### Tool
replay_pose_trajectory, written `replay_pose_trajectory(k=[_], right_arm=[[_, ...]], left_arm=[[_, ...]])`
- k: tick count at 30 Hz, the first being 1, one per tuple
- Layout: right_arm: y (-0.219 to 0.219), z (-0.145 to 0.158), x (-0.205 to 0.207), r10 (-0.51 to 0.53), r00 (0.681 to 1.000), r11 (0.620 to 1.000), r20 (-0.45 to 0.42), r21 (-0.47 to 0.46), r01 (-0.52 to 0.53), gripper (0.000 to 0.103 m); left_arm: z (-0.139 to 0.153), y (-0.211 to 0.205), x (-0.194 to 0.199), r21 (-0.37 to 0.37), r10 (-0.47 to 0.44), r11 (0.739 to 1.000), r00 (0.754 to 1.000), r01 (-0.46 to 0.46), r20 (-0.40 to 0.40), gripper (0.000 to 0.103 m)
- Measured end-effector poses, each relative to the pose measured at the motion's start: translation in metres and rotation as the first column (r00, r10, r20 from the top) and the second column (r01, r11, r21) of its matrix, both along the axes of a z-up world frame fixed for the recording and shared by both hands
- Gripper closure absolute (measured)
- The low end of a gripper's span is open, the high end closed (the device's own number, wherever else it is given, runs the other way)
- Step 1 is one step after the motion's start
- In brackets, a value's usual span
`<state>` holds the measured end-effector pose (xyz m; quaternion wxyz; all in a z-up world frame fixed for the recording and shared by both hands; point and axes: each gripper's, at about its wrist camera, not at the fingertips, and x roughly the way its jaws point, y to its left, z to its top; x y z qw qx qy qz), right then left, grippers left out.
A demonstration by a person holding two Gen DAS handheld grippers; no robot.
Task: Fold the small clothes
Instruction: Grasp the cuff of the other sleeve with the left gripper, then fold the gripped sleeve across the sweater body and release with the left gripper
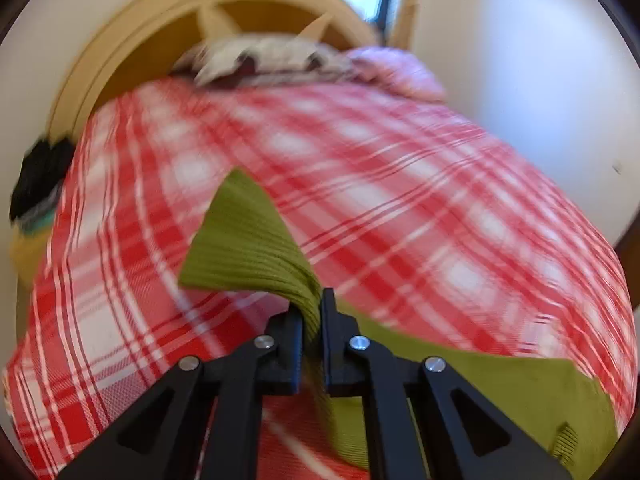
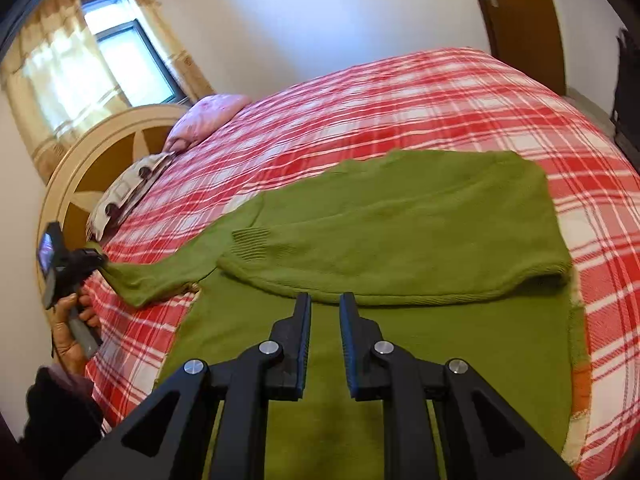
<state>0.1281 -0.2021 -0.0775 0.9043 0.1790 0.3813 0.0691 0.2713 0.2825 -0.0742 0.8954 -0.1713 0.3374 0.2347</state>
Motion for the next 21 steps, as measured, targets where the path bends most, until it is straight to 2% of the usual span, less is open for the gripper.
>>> replay_pose_trajectory(k=[2,5,6,9,13,15,19,21], right_arm=[[-0.009,-0.001,-0.003,-0.021,1.0,1.0,0.0,0.009,0.021,0.088],[-0.023,-0.005,-0.006,-0.053,0.999,0.998,-0.005,0.023,0.053,0.088],[-0.029,-0.006,-0.007,-0.065,0.998,0.997,-0.008,0.03,0.065,0.088],[-0.042,-0.011,-0.01,-0.093,0.996,0.995,-0.015,0.041,0.093,0.088],[-0.058,-0.017,-0.017,-0.125,0.992,0.991,-0.019,0.044,0.126,0.088],[-0.067,-0.02,-0.021,-0.143,0.989,0.988,-0.025,0.051,0.145,0.088],[-0.08,-0.024,-0.027,-0.174,0.984,0.983,-0.035,0.057,0.176,0.088],[-0.085,-0.025,-0.029,-0.185,0.982,0.981,-0.036,0.054,0.187,0.088]], left_arm=[[0.024,-0.033,0.0,0.061,-0.061,0.996,0.997,0.058,0.046,0.096],[0.049,-0.089,-0.004,0.143,-0.187,0.975,0.978,0.172,0.096,0.096],[0.054,-0.105,-0.006,0.159,-0.224,0.965,0.969,0.206,0.106,0.096],[0.062,-0.173,-0.017,0.217,-0.369,0.916,0.92,0.337,0.131,0.096],[0.044,-0.254,-0.025,0.259,-0.506,0.844,0.857,0.469,0.098,0.096],[0.03,-0.282,-0.029,0.255,-0.551,0.815,0.831,0.52,0.068,0.096],[-0.013,-0.343,-0.035,0.277,-0.631,0.737,0.775,0.616,-0.043,0.096],[-0.026,-0.358,-0.04,0.269,-0.653,0.712,0.753,0.648,-0.084,0.096]])
